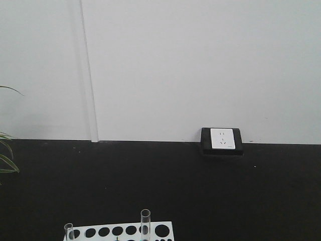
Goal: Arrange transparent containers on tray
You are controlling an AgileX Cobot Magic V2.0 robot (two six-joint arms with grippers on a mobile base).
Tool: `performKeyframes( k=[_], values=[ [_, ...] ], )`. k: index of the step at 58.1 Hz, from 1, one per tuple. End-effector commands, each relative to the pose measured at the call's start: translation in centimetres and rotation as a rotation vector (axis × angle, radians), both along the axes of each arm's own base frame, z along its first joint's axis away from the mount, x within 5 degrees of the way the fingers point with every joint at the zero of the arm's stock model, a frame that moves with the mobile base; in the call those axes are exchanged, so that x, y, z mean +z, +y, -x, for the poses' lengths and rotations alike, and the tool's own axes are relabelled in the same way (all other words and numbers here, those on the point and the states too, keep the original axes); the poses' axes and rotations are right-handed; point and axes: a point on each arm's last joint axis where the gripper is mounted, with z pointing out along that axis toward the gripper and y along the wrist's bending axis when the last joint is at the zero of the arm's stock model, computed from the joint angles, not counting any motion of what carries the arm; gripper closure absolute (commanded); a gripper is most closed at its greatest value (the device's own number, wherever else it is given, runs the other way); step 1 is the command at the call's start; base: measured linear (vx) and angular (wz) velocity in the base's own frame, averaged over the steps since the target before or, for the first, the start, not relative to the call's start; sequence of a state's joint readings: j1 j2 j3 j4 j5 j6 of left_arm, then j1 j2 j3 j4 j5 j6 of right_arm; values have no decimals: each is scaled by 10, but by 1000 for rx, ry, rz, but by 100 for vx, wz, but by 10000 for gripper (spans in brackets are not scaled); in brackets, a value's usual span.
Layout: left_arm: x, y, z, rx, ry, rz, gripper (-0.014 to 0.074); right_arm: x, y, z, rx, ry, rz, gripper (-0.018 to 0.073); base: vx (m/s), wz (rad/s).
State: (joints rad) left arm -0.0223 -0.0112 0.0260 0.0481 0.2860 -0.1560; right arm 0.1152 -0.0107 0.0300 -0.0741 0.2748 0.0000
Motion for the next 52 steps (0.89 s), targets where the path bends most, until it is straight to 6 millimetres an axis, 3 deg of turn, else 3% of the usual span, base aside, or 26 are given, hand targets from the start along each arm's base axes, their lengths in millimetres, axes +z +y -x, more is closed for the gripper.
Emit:
performKeyframes(
  k=[1,38,52],
  values=[
    [-3,0,-2,-1,-45,12,603,5,0,-1,3,-80,4,571,0,0],
    [-2,-1,-3,-2,-61,17,603,5,0,-1,3,-80,4,571,0,0],
    [12,-1,-4,-9,-213,19,603,5,0,-1,4,-88,6,571,0,0]
  ],
)
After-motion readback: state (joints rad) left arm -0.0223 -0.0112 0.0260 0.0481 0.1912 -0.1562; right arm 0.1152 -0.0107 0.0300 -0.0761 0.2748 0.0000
